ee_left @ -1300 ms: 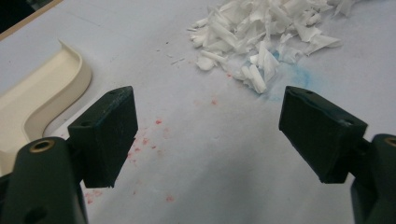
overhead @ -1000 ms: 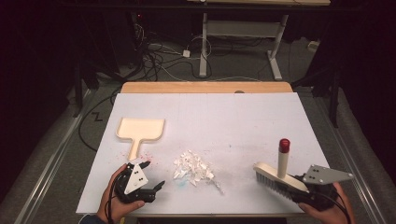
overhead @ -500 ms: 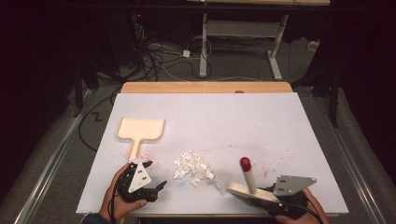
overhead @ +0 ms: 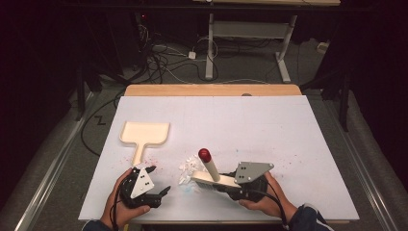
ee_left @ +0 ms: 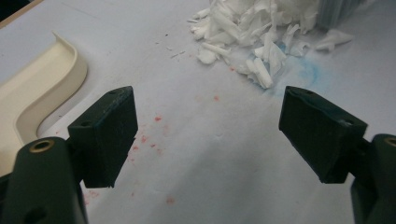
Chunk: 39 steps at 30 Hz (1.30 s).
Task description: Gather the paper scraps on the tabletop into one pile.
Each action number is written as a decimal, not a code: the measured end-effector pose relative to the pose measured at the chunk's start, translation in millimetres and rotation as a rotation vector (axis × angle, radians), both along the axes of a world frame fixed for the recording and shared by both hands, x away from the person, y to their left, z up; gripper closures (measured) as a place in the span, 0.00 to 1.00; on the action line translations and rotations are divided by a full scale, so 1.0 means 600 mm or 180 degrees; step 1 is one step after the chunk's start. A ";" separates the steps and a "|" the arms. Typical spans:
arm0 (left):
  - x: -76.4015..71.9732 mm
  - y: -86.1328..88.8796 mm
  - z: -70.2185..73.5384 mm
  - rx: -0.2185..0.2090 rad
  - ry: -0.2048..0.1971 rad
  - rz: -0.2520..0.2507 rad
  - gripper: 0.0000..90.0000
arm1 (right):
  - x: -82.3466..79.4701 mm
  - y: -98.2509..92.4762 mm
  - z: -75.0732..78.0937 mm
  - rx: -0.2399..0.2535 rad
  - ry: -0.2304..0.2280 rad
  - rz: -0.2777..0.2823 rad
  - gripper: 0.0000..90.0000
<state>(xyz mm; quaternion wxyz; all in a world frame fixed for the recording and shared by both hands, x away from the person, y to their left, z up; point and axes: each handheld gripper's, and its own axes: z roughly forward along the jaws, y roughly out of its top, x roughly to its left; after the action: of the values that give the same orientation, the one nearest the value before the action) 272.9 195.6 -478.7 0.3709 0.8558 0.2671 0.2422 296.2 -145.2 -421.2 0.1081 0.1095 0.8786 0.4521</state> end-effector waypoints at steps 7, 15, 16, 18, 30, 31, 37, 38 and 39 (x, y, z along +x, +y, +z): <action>-0.004 0.004 0.002 -0.0017 -0.0026 0.0037 0.21 | -0.008 -0.019 0.027 0.0180 -0.0091 -0.0035 0.76; -0.005 0.007 0.003 -0.0022 -0.0030 0.0061 0.21 | -0.029 -0.107 0.042 0.0053 -0.0079 -0.0212 0.76; -0.005 0.006 0.003 -0.0019 -0.0027 0.0060 0.21 | -0.030 -0.116 0.038 0.0025 -0.0055 -0.0257 0.76; -0.004 0.005 0.003 -0.0010 -0.0027 0.0054 0.21 | -0.025 -0.126 0.027 -0.0021 -0.0016 -0.0318 0.76; -0.003 0.004 0.002 -0.0007 -0.0024 0.0029 0.21 | 0.009 -0.037 -0.010 -0.0151 -0.0003 -0.0121 0.76; -0.003 0.005 0.002 -0.0010 -0.0029 0.0028 0.21 | 0.012 -0.029 -0.010 -0.0158 -0.0029 -0.0124 0.76; -0.004 0.005 0.002 0.0000 -0.0022 0.0034 0.21 | 0.023 -0.006 -0.008 -0.0110 -0.0054 -0.0082 0.76; -0.004 0.006 0.002 0.0005 -0.0020 0.0037 0.21 | 0.021 -0.007 -0.006 -0.0098 -0.0060 -0.0070 0.76; -0.004 0.007 0.002 0.0001 -0.0021 0.0044 0.21 | 0.019 -0.008 -0.002 -0.0075 -0.0086 -0.0067 0.76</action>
<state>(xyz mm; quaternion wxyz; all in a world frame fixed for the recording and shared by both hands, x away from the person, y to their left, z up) 270.3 199.5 -477.5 0.3700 0.8532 0.2716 0.2476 307.3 -150.3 -422.6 0.1260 0.1113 0.8812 0.4419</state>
